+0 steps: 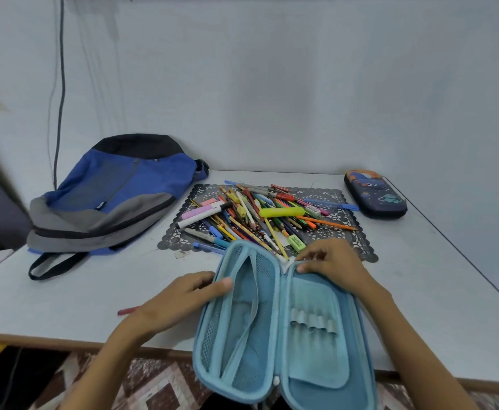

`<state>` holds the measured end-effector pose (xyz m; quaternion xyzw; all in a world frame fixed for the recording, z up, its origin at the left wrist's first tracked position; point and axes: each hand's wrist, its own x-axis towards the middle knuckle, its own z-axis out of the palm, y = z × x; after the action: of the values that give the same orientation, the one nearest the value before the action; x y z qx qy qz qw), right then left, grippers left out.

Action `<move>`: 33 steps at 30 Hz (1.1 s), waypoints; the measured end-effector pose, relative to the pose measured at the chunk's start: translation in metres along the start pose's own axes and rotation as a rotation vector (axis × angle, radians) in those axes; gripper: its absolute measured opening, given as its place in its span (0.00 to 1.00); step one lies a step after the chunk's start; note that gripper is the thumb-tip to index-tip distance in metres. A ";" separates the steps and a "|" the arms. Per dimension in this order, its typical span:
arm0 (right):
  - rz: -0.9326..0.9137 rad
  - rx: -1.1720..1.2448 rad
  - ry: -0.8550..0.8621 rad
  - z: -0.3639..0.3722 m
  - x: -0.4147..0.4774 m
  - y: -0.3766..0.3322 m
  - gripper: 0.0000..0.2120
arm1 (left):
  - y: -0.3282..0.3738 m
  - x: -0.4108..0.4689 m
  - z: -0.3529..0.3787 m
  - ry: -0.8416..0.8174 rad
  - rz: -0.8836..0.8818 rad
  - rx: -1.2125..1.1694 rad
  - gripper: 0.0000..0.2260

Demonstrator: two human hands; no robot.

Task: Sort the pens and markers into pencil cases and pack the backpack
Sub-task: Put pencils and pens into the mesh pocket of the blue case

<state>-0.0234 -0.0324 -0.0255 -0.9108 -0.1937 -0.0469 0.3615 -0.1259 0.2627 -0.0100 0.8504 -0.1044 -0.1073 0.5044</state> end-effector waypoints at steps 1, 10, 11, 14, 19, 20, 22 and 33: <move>-0.009 -0.018 0.001 0.000 0.003 0.000 0.07 | -0.004 0.002 0.001 0.036 0.011 0.005 0.35; -0.064 -0.044 -0.007 0.005 0.026 -0.001 0.06 | -0.024 0.013 -0.004 0.187 0.135 -0.272 0.27; -0.067 -0.039 -0.008 0.005 0.027 0.000 0.06 | -0.028 0.014 -0.006 0.201 0.163 -0.278 0.26; -0.066 -0.021 0.005 0.007 0.026 0.000 0.06 | -0.036 0.011 -0.015 0.355 0.228 -0.260 0.18; -0.066 0.013 0.025 0.008 0.025 0.004 0.07 | -0.056 -0.003 -0.052 0.518 0.038 0.314 0.04; -0.066 0.016 0.023 0.008 0.025 0.005 0.07 | -0.059 -0.007 -0.056 0.455 -0.056 0.431 0.07; -0.067 0.027 0.018 0.008 0.027 0.006 0.07 | -0.063 -0.011 -0.059 0.367 -0.144 0.528 0.12; -0.064 -0.207 -0.045 -0.003 0.027 -0.014 0.06 | -0.032 0.017 -0.037 0.619 0.026 0.262 0.08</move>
<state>-0.0036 -0.0163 -0.0078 -0.9375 -0.2250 -0.0576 0.2592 -0.0966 0.3039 -0.0226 0.8988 0.0301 0.1766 0.4000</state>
